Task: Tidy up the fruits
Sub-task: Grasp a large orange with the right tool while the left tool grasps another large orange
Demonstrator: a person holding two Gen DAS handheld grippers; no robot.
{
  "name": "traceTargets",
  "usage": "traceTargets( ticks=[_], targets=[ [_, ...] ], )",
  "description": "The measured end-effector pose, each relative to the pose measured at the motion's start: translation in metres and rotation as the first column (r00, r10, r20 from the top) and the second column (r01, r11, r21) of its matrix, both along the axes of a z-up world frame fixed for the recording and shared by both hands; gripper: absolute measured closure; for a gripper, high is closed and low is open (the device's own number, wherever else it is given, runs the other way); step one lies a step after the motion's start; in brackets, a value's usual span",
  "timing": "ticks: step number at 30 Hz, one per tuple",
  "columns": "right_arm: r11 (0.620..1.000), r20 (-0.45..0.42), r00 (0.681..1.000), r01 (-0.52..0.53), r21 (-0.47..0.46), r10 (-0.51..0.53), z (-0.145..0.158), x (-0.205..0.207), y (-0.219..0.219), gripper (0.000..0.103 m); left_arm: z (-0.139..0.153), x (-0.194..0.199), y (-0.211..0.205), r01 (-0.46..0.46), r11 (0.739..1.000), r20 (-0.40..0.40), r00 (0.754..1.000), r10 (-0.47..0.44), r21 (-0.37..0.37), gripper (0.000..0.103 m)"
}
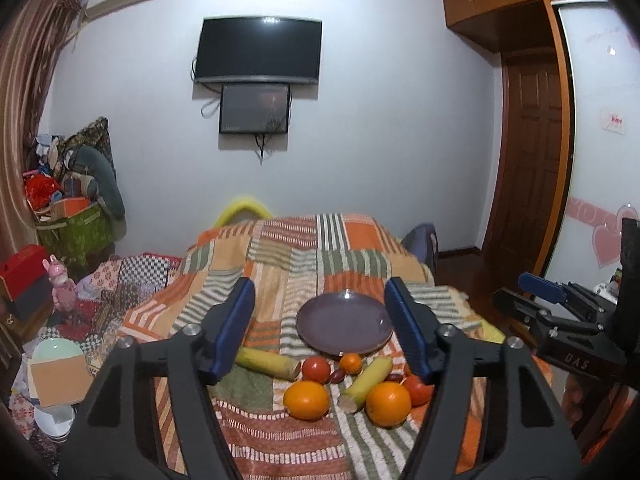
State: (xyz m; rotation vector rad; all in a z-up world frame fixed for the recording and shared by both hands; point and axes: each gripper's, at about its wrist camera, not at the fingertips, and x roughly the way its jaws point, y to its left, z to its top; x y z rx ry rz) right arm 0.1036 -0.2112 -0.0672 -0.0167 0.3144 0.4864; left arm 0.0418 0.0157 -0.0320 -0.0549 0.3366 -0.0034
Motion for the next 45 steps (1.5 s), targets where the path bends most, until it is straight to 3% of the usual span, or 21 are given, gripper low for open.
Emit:
traceTargets(
  ticks=[3,7,12,18,21,23,31,34,45],
  targets=[
    [1.000,-0.048,0.999,-0.017,-0.012,0.017,-0.008,0.007,-0.001,0.055,-0.016,0.014,0.005,-0.014,0.999,-0.066,0.998,0.017,0.044,0.047],
    [0.999,-0.120,0.992,-0.045,-0.017,0.043,-0.021,0.016,-0.001,0.065,-0.035,0.029,0.015,0.001,0.999,-0.153,0.988,0.006,0.047,0.060],
    [0.995,-0.221,0.972,-0.085,-0.047,0.073,-0.044,0.032,0.008,0.065,-0.059,0.045,0.025,0.013,0.999,-0.244,0.970,0.000,0.050,0.060],
    [0.989,-0.319,0.946,-0.105,-0.104,0.067,-0.072,0.047,0.018,0.065,-0.093,0.063,0.035,0.029,0.999,-0.371,0.929,-0.014,0.035,0.060],
    [0.987,-0.360,0.930,-0.116,-0.112,0.068,-0.083,0.053,0.023,0.065,-0.106,0.069,0.037,0.031,0.999,-0.416,0.909,-0.014,0.034,0.056],
    [0.984,-0.385,0.920,-0.125,-0.123,0.069,-0.090,0.055,0.027,0.065,-0.114,0.071,0.038,0.037,0.999,-0.440,0.898,-0.021,0.029,0.046],
    [0.969,-0.449,0.889,-0.184,-0.164,0.092,-0.109,0.063,0.048,0.065,-0.140,0.081,0.036,0.064,0.998,-0.500,0.865,-0.044,0.022,0.031],
    [0.966,-0.479,0.871,-0.207,-0.158,0.109,-0.113,0.066,0.053,0.064,-0.150,0.085,0.037,0.070,0.997,-0.521,0.852,-0.050,0.019,0.030],
    [0.957,-0.483,0.871,-0.208,-0.204,0.087,-0.123,0.074,0.061,0.049,-0.175,0.110,0.032,0.112,0.994,-0.578,0.810,-0.102,-0.018,0.029]
  ],
)
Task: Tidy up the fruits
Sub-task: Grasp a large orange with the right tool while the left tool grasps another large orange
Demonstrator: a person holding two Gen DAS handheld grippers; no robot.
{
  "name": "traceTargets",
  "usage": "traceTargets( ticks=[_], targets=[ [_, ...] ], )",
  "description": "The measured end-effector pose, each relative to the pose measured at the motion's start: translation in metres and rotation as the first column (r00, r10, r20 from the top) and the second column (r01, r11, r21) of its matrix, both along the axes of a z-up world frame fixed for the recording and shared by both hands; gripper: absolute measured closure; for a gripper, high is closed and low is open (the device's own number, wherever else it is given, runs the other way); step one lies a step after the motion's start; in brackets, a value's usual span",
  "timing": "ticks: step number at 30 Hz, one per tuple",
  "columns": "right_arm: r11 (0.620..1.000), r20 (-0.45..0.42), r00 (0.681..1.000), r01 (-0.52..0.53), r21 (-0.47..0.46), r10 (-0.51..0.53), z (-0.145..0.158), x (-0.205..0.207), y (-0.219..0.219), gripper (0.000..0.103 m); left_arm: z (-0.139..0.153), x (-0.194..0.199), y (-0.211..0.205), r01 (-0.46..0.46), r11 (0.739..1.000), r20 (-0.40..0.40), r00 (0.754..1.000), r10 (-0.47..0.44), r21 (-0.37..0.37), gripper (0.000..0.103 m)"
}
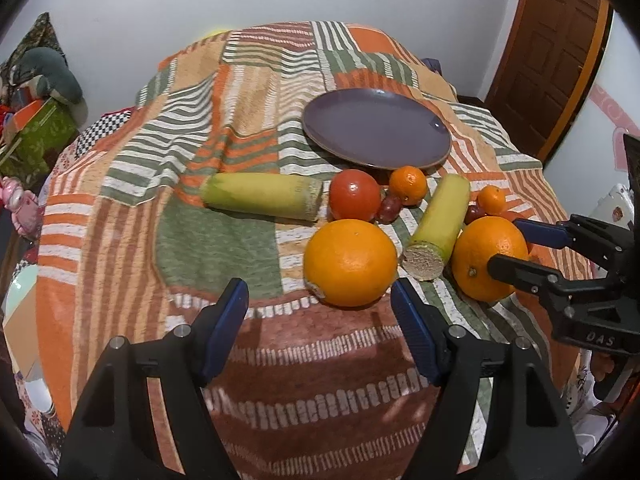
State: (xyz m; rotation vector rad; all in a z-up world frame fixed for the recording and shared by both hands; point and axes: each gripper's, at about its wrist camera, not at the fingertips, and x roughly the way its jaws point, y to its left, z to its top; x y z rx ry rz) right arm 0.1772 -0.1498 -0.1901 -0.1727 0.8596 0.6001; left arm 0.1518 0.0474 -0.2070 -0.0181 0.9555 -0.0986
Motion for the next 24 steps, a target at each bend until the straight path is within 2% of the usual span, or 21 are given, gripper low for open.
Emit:
traceTargets(
  ticks=[5,14,18,22,24],
  targets=[
    [0.999,0.019,0.999,-0.032,-0.017,0.032,-0.002,-0.001,0.005,0.040,-0.010,0.013,-0.005,0.010,1.000,-0.032,0.999,-0.010,-0.004,0.029],
    [0.998,0.037,0.998,-0.054,-0.030,0.056,-0.006,0.006,0.011,0.040,-0.023,0.031,-0.013,0.018,0.999,-0.062,0.998,-0.020,-0.029,0.029],
    [0.997,0.061,0.997,-0.048,-0.062,0.051,-0.008,0.008,0.014,0.051,-0.028,0.038,-0.016,0.014,1.000,-0.071,0.997,-0.016,-0.023,0.030],
    [0.998,0.054,0.997,-0.052,-0.045,0.055,-0.007,0.009,0.010,0.052,-0.030,0.039,-0.017,0.018,0.999,-0.065,0.998,-0.020,-0.040,0.037],
    [0.998,0.056,0.997,-0.050,-0.044,0.052,-0.007,0.009,0.009,0.052,-0.029,0.038,-0.017,0.019,0.999,-0.062,0.998,-0.021,-0.033,0.037]
  ],
)
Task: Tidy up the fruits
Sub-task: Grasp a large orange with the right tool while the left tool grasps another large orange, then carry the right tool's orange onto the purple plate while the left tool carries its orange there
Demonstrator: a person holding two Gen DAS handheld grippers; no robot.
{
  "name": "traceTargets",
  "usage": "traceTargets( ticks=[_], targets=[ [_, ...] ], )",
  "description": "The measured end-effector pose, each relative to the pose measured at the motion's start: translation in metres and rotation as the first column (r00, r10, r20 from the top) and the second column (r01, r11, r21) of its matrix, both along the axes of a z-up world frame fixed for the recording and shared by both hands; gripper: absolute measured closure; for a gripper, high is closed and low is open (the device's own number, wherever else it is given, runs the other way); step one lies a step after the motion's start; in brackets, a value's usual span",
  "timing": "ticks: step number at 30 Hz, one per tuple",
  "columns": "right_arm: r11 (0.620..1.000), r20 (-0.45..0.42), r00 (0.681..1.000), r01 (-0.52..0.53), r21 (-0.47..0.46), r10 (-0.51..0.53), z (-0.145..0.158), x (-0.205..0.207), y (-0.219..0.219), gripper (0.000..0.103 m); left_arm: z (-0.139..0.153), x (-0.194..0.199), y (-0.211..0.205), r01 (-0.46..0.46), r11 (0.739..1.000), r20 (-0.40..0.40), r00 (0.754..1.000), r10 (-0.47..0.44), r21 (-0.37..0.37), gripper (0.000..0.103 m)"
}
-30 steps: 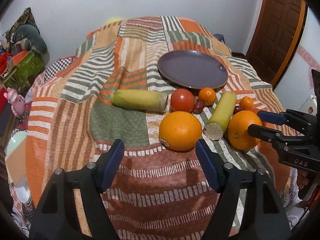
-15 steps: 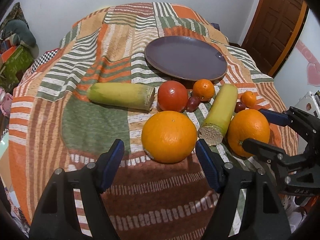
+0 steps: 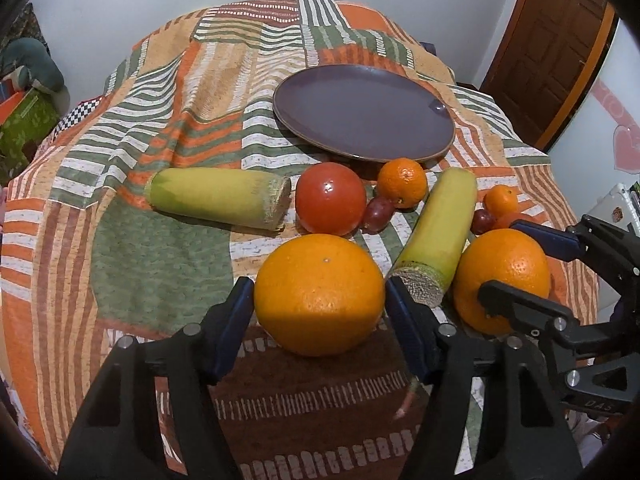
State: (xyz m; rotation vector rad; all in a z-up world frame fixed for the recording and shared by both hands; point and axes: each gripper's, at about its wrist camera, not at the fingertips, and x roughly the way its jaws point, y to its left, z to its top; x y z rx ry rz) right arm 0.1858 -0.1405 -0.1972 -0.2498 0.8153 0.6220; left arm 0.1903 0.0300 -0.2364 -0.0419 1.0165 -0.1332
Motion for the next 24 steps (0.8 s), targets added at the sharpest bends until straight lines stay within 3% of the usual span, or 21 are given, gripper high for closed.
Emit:
traceTargets(
  ticks=[10,24],
  targets=[
    [0.998,-0.040,0.999,0.009,0.055,-0.007,0.005,-0.005,-0.004,0.053,0.015,-0.022,0.006,-0.011,1.000,0.013,1.000,0.011,-0.005,0.038],
    [0.995,0.071,0.996,0.041,0.092,-0.048,0.044,-0.003,-0.011,0.053,0.067,-0.030,0.005,-0.033,0.999,0.139,0.990,0.035,-0.021,0.038]
  ],
)
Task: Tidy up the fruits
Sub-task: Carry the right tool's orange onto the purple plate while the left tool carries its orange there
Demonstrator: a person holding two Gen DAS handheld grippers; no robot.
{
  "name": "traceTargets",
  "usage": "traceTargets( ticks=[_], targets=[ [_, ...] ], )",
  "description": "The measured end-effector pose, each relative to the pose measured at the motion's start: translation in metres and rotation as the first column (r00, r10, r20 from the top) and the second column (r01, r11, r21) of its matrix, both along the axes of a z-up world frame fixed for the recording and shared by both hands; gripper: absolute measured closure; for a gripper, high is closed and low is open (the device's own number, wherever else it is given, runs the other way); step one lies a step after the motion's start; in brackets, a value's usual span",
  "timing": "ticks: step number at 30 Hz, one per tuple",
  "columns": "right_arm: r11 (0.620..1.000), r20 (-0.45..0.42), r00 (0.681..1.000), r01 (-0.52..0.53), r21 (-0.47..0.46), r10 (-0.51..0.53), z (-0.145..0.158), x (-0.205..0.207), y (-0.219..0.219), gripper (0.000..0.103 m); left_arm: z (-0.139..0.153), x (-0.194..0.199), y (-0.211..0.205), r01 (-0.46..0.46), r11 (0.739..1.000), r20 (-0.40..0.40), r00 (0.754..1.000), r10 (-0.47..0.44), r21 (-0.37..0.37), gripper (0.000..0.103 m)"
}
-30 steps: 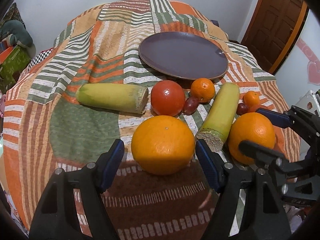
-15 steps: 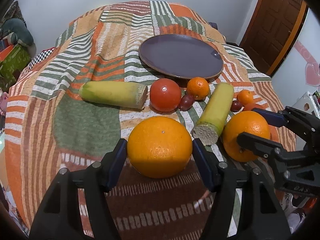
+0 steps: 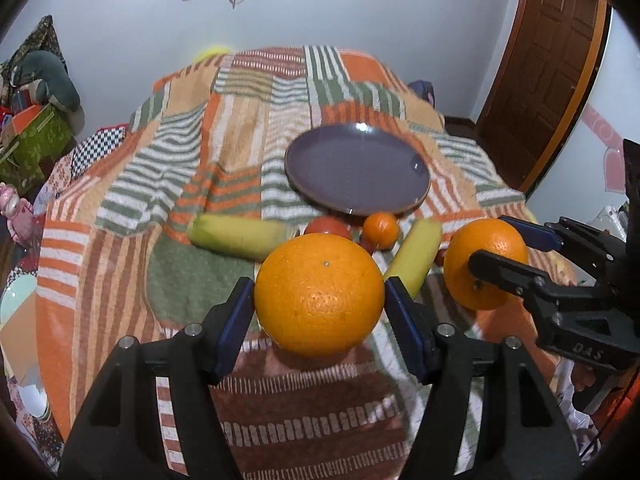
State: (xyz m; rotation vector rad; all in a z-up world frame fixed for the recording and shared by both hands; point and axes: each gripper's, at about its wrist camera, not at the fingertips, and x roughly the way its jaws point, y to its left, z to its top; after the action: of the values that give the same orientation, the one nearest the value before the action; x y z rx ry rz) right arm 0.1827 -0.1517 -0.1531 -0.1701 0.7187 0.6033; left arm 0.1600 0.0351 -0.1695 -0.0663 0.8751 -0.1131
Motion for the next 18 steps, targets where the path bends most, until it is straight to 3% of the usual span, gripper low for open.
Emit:
traceTargets(
  ticks=[11,18],
  targets=[
    [0.997,0.135,0.988,0.068,0.031,-0.071,0.042,0.024,-0.019,0.053,0.027,0.022,-0.006,0.005,1.000,0.068,0.998,-0.005,0.000,0.038],
    [0.995,0.182,0.978,0.095,0.040,-0.101,0.053,0.041,-0.024,0.053,0.042,0.048,-0.012,0.016,1.000,0.108,0.994,-0.018,0.024,0.038]
  ],
)
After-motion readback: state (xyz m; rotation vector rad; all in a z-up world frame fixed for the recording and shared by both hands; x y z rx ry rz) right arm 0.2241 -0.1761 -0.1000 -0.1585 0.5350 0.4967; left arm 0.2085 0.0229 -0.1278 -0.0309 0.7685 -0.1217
